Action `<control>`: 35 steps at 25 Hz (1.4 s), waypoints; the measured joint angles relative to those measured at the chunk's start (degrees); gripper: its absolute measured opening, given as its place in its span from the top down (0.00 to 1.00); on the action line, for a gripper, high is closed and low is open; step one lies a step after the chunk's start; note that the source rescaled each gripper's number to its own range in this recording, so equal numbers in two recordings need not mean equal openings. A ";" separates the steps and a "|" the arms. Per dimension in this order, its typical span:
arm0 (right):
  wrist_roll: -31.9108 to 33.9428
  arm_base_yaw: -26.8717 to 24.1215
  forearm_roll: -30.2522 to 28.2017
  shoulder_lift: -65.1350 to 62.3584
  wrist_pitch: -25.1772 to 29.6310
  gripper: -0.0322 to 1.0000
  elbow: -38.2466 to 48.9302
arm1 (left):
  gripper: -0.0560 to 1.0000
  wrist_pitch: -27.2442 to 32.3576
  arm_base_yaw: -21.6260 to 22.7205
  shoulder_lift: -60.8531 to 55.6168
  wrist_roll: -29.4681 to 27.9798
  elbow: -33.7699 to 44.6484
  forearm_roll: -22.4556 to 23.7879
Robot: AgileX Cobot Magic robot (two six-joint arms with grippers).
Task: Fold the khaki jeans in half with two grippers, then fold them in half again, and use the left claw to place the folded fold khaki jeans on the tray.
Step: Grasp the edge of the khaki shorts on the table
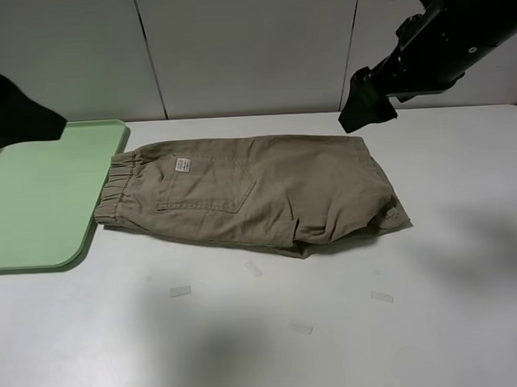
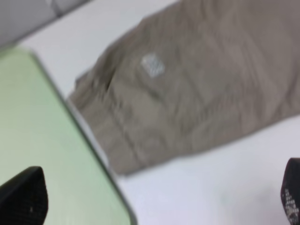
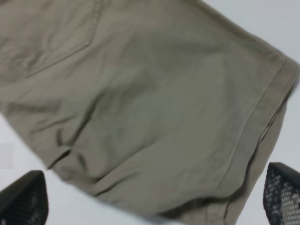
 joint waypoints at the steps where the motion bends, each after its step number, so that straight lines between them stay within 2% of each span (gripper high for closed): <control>1: 0.62 0.00 0.24 -1.26 1.28 0.00 0.00 | 0.00 2.61 0.00 -2.06 -3.18 0.00 2.10; 6: 2.80 0.00 0.46 -7.67 7.30 0.00 0.00 | 0.00 14.05 0.00 -12.08 -15.24 0.00 9.71; 9: 3.40 0.00 0.51 -11.59 9.52 0.00 0.00 | 0.00 19.54 0.00 -18.66 -20.47 0.00 11.48; 15: 4.69 0.00 0.51 -19.17 14.88 0.00 0.00 | 0.00 28.13 0.00 -32.74 -27.43 0.00 12.61; 18: 4.84 0.00 0.57 -22.26 16.65 0.00 0.00 | 0.00 28.79 0.00 -39.37 -29.93 0.00 14.89; 23: 6.39 0.00 0.57 -25.74 17.77 0.00 1.56 | 0.00 28.79 0.00 -47.88 -30.79 0.91 15.50; 27: 6.59 0.00 0.57 -28.62 17.42 0.00 6.89 | 0.01 28.29 0.00 -52.29 -30.79 5.96 14.17; 35: 6.59 0.00 0.57 -35.86 15.06 0.00 16.42 | 0.04 23.25 0.00 -55.80 -30.79 15.95 13.14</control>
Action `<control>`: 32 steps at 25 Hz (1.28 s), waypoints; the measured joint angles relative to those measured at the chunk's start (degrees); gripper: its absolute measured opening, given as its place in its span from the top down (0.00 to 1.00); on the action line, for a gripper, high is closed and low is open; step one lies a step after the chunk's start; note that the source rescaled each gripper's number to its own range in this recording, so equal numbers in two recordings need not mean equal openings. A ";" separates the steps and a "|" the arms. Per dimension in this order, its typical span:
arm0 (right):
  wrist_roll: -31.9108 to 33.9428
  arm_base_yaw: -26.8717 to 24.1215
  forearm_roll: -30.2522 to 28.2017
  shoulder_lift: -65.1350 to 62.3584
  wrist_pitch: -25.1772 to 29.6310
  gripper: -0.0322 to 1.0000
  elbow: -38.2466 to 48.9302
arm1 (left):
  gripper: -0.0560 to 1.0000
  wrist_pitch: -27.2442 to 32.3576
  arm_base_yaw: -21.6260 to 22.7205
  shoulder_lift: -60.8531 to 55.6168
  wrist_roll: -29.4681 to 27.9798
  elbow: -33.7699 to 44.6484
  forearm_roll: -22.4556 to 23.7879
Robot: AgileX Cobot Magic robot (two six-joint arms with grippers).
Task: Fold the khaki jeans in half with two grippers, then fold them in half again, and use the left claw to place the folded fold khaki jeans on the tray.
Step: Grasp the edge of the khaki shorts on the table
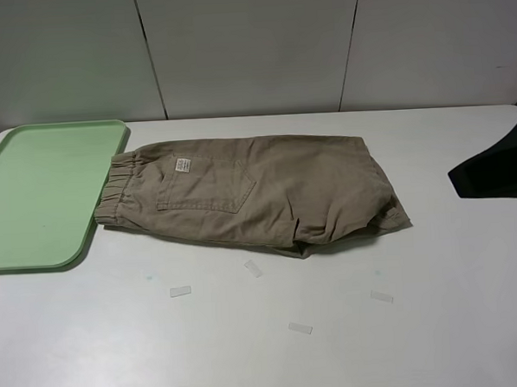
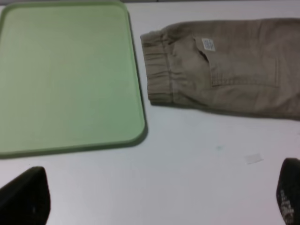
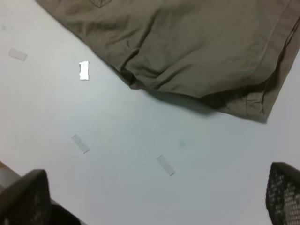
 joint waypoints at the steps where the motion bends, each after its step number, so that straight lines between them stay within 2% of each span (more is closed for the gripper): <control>1: 0.00 0.00 0.00 -0.81 -0.31 0.00 0.54 | 0.05 -0.05 0.00 0.00 0.00 0.65 0.00; 6: 0.84 0.00 0.00 -3.17 -0.72 0.00 1.18 | 0.10 0.19 0.00 -0.13 0.00 4.99 -0.69; 15: 2.69 0.00 0.00 -3.29 -1.20 0.00 1.63 | 0.12 0.09 0.00 -0.19 0.17 5.24 -1.25; 21: 9.48 0.00 -1.71 -3.00 -1.53 0.00 1.63 | 0.12 0.04 0.20 -0.19 0.17 5.24 -1.25; 27: 15.56 0.00 -6.57 2.09 -2.09 0.00 1.63 | 0.12 0.04 6.24 -0.24 0.17 5.24 -1.31; 32: 17.47 0.00 -7.91 11.23 -7.07 0.00 1.63 | 0.12 -0.01 11.34 -0.02 0.17 5.24 -1.31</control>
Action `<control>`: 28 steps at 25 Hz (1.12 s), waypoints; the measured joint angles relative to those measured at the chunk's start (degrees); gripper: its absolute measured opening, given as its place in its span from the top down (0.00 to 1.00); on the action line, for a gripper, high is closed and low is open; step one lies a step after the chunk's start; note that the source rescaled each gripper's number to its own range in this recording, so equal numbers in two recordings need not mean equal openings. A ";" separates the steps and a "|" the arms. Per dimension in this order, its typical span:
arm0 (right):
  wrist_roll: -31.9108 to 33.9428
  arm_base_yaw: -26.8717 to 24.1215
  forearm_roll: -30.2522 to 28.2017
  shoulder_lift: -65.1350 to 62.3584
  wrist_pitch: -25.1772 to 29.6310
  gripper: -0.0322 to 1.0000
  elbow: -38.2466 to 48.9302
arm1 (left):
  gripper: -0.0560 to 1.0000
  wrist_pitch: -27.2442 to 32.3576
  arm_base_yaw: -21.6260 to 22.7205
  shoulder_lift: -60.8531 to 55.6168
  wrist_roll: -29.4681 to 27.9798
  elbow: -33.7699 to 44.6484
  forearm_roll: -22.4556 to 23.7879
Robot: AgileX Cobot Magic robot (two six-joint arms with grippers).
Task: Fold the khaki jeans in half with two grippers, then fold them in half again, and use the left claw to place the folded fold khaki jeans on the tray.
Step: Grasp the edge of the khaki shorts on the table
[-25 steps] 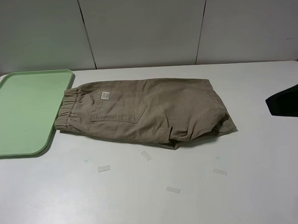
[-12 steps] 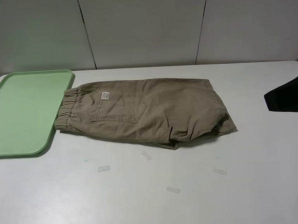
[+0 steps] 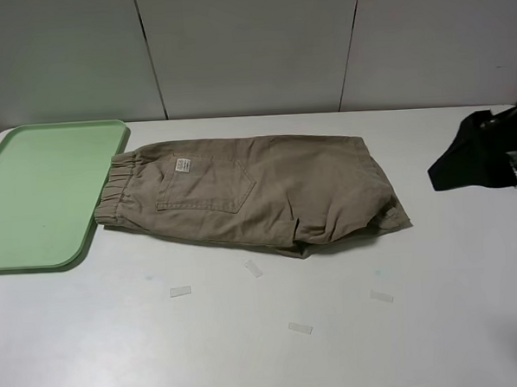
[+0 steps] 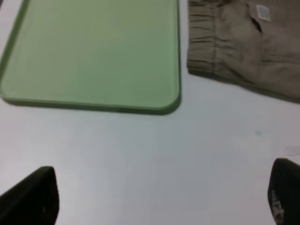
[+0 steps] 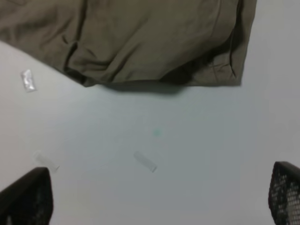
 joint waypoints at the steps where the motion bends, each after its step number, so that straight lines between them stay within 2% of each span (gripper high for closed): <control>1: 0.41 0.00 -0.11 2.59 -1.37 0.00 0.00 | 0.12 0.00 0.67 0.00 0.01 0.00 0.00; 4: 1.21 0.00 -1.05 10.94 -5.19 0.00 -1.29 | 0.12 0.00 1.86 0.00 0.01 0.00 0.00; 9: 2.55 -0.20 -3.83 25.86 -8.98 0.00 -8.95 | 0.12 0.00 2.19 0.00 0.01 0.00 0.00; 13: 4.84 -2.90 -6.59 35.74 -9.21 0.00 -15.22 | 0.12 0.00 2.19 -0.12 0.01 0.00 0.00; 18: 4.71 -6.18 -7.61 44.55 -11.11 0.00 -19.72 | 0.12 0.09 2.19 -0.18 0.01 0.00 0.00; 28: 1.92 -6.23 -8.42 56.26 -12.43 0.00 -25.68 | 0.12 0.09 2.19 -0.18 0.01 0.00 0.00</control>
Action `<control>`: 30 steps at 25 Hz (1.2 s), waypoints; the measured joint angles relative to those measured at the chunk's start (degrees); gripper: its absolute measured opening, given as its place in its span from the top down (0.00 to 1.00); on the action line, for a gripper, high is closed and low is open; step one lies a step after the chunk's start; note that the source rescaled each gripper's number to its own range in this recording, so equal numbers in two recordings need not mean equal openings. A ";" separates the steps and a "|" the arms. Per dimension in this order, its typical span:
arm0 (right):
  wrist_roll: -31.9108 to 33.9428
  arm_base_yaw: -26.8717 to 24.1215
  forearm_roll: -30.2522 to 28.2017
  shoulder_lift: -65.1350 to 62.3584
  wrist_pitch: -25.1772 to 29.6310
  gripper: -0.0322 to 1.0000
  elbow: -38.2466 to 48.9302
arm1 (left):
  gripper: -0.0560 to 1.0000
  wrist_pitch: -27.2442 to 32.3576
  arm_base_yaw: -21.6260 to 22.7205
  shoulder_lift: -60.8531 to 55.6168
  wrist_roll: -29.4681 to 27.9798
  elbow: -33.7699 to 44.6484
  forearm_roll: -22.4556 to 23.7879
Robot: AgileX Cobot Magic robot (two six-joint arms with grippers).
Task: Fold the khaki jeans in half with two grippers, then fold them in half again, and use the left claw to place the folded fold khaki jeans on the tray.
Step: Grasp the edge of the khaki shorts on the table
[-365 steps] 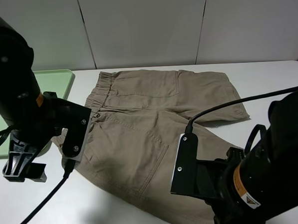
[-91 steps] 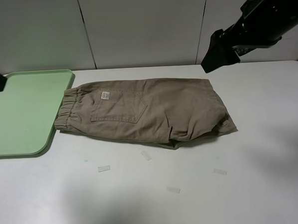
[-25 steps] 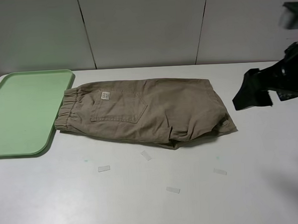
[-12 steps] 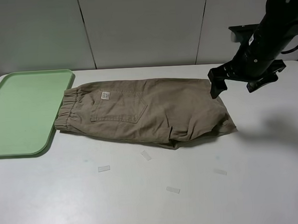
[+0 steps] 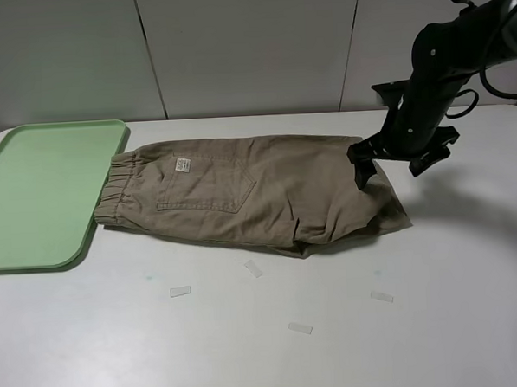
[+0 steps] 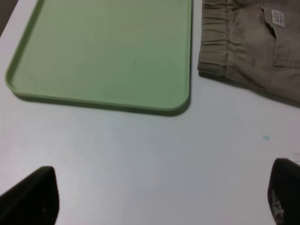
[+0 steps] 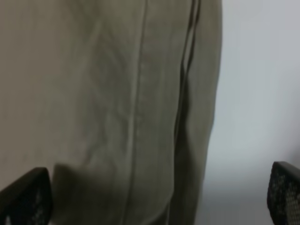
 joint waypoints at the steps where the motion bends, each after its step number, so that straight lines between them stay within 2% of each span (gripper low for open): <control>1: -0.49 0.00 0.22 0.60 -0.14 0.00 -0.54 | 0.12 0.00 0.00 0.00 0.00 0.00 0.00; 15: -1.90 -0.04 1.27 6.65 -3.99 0.00 -1.44 | 0.12 0.00 0.00 0.00 0.00 0.00 0.00; 23: -2.36 -0.04 1.57 7.64 -4.19 0.01 -1.81 | 0.12 0.00 0.00 0.00 0.00 0.00 0.00; 25: -2.77 -0.11 2.17 8.11 -4.07 0.09 -2.06 | 0.12 0.00 0.00 0.00 0.00 0.00 0.00; 27: -3.35 0.08 2.52 8.37 -4.14 0.23 -2.34 | 0.12 0.00 0.00 0.00 0.00 0.00 0.00; 30: -3.40 0.21 3.33 8.69 -5.71 0.56 -2.46 | 0.12 0.00 0.00 0.00 0.00 0.00 0.00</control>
